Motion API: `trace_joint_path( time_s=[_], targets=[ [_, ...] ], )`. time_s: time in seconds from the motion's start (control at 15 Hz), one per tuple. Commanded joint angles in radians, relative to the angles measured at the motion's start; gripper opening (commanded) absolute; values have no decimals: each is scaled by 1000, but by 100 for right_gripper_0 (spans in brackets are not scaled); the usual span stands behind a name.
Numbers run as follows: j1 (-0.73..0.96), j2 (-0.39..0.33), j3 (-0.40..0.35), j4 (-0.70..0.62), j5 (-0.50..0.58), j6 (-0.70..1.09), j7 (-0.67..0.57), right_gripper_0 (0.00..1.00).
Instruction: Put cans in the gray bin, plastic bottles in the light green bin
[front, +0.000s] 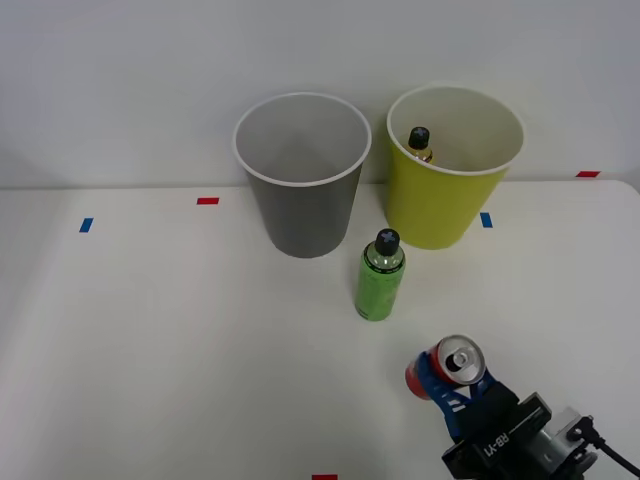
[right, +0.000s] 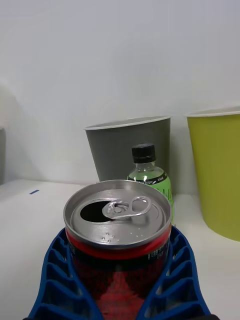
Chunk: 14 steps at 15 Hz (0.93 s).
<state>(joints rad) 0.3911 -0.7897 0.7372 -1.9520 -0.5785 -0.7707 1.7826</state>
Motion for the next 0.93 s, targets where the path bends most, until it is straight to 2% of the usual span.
trace_joint_path(
  time_s=[0.07, 0.4, 0.53, 0.93],
  targets=[
    [2, 9, -36, -105, 14, 42, -55, 0],
    [-46, 92, -162, -294, 83, 272, -223, 0],
    [-115, 144, -193, -312, 83, 372, -273, 0],
    [-386, 308, -275, -320, 49, 742, -321, 0]
  ],
)
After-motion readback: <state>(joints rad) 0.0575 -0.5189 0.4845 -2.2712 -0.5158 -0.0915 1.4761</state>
